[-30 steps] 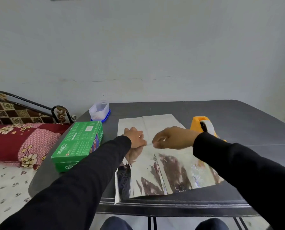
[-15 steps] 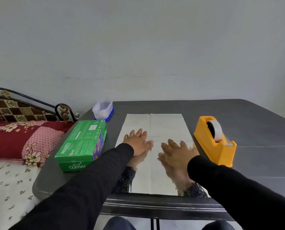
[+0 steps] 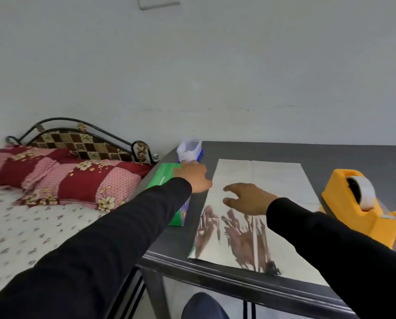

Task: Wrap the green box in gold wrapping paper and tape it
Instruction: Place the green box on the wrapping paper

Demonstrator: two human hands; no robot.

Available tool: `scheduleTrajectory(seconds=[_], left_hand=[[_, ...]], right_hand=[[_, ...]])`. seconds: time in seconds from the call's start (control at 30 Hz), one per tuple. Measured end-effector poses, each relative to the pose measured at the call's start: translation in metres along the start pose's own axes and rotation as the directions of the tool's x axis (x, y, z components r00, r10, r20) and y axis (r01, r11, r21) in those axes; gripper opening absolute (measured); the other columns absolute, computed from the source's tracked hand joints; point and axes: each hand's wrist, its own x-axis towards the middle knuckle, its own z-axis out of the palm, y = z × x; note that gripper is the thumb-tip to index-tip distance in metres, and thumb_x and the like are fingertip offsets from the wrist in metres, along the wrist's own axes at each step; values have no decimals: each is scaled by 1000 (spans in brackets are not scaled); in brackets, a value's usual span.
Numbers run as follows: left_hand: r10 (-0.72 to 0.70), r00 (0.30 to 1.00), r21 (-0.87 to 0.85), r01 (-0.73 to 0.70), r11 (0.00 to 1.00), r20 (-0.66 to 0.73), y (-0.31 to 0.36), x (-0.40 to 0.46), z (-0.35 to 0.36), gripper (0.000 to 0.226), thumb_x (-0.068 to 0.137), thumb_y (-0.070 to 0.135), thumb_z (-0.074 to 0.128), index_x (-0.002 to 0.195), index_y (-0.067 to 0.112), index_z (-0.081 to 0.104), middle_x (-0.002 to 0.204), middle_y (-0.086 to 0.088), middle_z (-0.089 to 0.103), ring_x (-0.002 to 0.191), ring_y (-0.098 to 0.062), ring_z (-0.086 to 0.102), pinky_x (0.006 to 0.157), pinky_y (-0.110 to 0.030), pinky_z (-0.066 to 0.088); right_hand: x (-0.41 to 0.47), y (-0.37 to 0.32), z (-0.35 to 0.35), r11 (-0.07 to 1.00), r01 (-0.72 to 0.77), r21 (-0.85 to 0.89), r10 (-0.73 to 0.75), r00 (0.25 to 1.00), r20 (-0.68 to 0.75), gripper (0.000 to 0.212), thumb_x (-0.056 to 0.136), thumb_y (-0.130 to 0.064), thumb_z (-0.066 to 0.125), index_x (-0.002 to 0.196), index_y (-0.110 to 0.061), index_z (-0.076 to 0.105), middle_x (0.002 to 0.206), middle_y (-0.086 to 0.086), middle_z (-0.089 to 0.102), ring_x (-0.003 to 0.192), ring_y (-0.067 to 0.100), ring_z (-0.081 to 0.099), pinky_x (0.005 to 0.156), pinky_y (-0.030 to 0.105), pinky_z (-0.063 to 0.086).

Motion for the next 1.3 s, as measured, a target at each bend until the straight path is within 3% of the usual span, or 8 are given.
scheduleTrajectory(seconds=[0.27, 0.43, 0.57, 0.67, 0.8, 0.93, 1.1, 1.3], left_hand=[[-388, 910, -292, 415, 862, 147, -52, -19, -2, 133, 48, 63, 79, 157, 14, 22, 146, -14, 47, 133, -35, 47, 102, -41, 50], [-244, 970, -433, 215, 875, -11, -43, -18, -15, 118, 48, 52, 87, 145, 9, 36, 134, -7, 52, 122, -28, 54, 92, -36, 51], [30, 999, -530, -44, 847, -34, -8, -13, -31, 88, 55, 35, 89, 129, 23, 45, 121, 0, 54, 105, -18, 55, 71, -30, 47], [152, 988, -508, -146, 849, -31, 16, -5, -30, 88, 53, 38, 89, 130, 29, 46, 128, 3, 54, 110, -17, 56, 92, -37, 52], [114, 992, -639, -127, 758, -62, 41, 5, -16, 106, 58, 47, 92, 148, 22, 41, 147, 1, 42, 132, -22, 47, 108, -41, 45], [69, 978, -910, 157, 384, 197, 59, 7, 5, 85, 59, 41, 87, 135, 20, 54, 142, -3, 54, 128, -31, 55, 108, -54, 45], [-10, 987, -917, 154, 369, 162, 66, 6, 26, 75, 82, 17, 76, 150, 17, 43, 138, -7, 55, 121, -25, 58, 100, -41, 51], [3, 993, -905, 110, 412, 122, 68, 1, 37, 76, 86, 13, 73, 154, 19, 40, 147, -8, 50, 126, -26, 55, 105, -41, 48]], right_hand=[[42, -64, -8, 947, -12, 320, 31, 998, -56, 63, 100, -47, 57, 155, -19, 42, 159, 3, 44, 144, 23, 42, 111, 27, 35], [43, -49, -20, 735, -80, 674, 271, 945, -184, 79, 89, -48, 73, 155, -24, 37, 148, 7, 49, 131, 28, 51, 94, 39, 51], [26, -7, -36, 300, -122, 946, 431, 902, -20, 70, 78, -45, 83, 136, -20, 51, 127, 8, 62, 102, 31, 65, 77, 44, 58], [5, 17, -38, 113, -72, 991, 458, 889, 13, 51, 81, -28, 85, 120, -6, 61, 96, 14, 71, 72, 30, 71, 62, 41, 63], [-17, 56, -26, 15, 35, 999, 635, 771, -37, 58, 80, -32, 85, 123, -7, 54, 105, 18, 72, 82, 34, 76, 68, 56, 63], [-40, 80, -11, 71, -4, 997, 682, 730, -46, 66, 81, -49, 79, 127, -10, 50, 117, 15, 68, 93, 32, 74, 66, 45, 63], [-56, 102, -17, 580, -409, 704, 679, 720, -141, 83, 87, -74, 56, 134, -7, 54, 125, 12, 64, 102, 32, 64, 83, 40, 55], [-55, 112, -3, 620, -434, 654, 646, 755, -111, 77, 88, -71, 60, 125, -4, 59, 117, 12, 69, 97, 28, 67, 77, 36, 58]])
